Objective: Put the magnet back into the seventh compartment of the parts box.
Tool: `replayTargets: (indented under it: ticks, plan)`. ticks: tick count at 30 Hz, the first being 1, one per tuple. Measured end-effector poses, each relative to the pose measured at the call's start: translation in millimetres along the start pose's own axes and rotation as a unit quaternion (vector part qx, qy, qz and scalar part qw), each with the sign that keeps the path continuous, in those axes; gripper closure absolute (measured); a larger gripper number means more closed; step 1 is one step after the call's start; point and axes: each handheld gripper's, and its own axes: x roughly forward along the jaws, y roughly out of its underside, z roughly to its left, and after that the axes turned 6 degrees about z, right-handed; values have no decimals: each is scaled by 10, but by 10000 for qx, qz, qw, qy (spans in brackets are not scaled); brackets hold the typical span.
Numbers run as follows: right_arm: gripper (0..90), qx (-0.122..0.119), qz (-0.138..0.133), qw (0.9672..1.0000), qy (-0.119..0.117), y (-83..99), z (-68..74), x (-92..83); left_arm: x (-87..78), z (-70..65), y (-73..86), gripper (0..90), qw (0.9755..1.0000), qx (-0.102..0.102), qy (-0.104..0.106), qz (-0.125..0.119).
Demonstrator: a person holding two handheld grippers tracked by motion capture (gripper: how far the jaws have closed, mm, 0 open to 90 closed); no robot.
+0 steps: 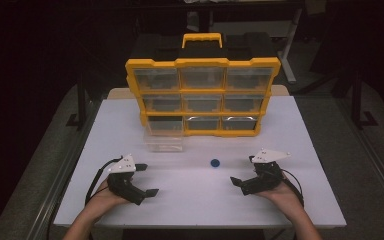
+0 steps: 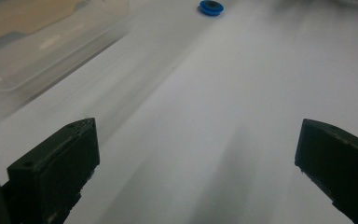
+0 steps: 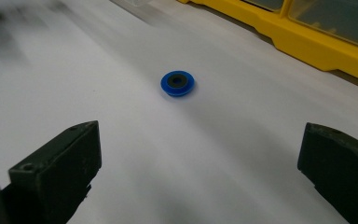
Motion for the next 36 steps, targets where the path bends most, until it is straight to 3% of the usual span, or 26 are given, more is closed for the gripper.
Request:
replayTargets:
  ticks: [14,36]
  plan:
    - [0,-19,11,10000,-48,-92,32,67,-14,0,-1,0,9999,-81,15,-61]
    - [0,-62,4,9999,-134,-218,20,197,-19,4,-4,0,10000,7,97,-6]
